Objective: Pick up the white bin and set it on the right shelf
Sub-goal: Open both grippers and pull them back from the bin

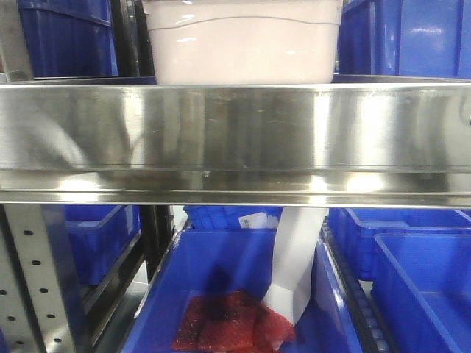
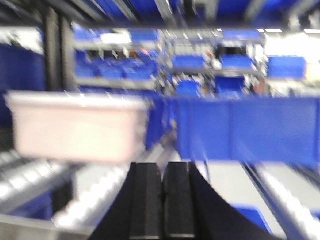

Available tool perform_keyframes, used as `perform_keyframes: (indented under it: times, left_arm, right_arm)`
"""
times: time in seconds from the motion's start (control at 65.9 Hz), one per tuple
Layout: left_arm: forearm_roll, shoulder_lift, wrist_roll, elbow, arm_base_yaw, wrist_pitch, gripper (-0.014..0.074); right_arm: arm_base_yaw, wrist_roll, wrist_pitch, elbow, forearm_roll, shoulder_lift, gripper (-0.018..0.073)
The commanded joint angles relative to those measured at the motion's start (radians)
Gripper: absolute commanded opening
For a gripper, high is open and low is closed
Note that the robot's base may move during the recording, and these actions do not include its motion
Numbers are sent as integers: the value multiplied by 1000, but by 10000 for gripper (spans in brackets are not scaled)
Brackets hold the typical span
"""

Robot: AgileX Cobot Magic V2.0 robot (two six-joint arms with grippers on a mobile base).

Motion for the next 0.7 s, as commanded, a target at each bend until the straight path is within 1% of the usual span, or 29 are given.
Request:
perform_keyframes:
  times: [0.0,0.046,0.076,0.106,0.152,0.197,0.243,0.319,0.349,0.455,0.683]
  left_arm:
    - [-13,13,-3,-30,-4,-79,-116]
    - [-13,13,-3,-30,-4,-79,-116]
    - [-13,13,-3,-30,-4,-79,-116]
    - [-13,13,-3,-30,-4,-79,-116]
    - [-13,13,-3,-30,-4,-79,-116]
    - [-13,13,-3,-30,-4,-79,-116]
    - [-13,13,-3,-30,-4,-79,-116]
    - [-13,13,-3,-30,-4,-79,-116]
    - [-13,13,-3,-30,-4,-79,-116]
    - [-15,13,-3,-30,-4,-79,-116]
    - [-17,13,-3,-30,-4,-76,-116]
  right_arm:
    - [-5,243,-120,23,-246,12,56]
    - [-5,366,-139,52,-391,12,56]
    - [-5,438,-142,72,-461,12,56]
    - [-5,500,-142,91,-504,12,56]
    - [-5,568,-143,121,-529,11,56]
    - [-5,612,-152,149,-529,5,56]
    - [-5,632,-172,187,-529,-14,56]
    - [-5,631,-199,238,-529,-68,56]
    - [-6,631,-152,233,-536,-96,56]
    - [-12,630,-152,233,-575,-89,56]
    - [-62,630,-153,233,-577,-89,56]
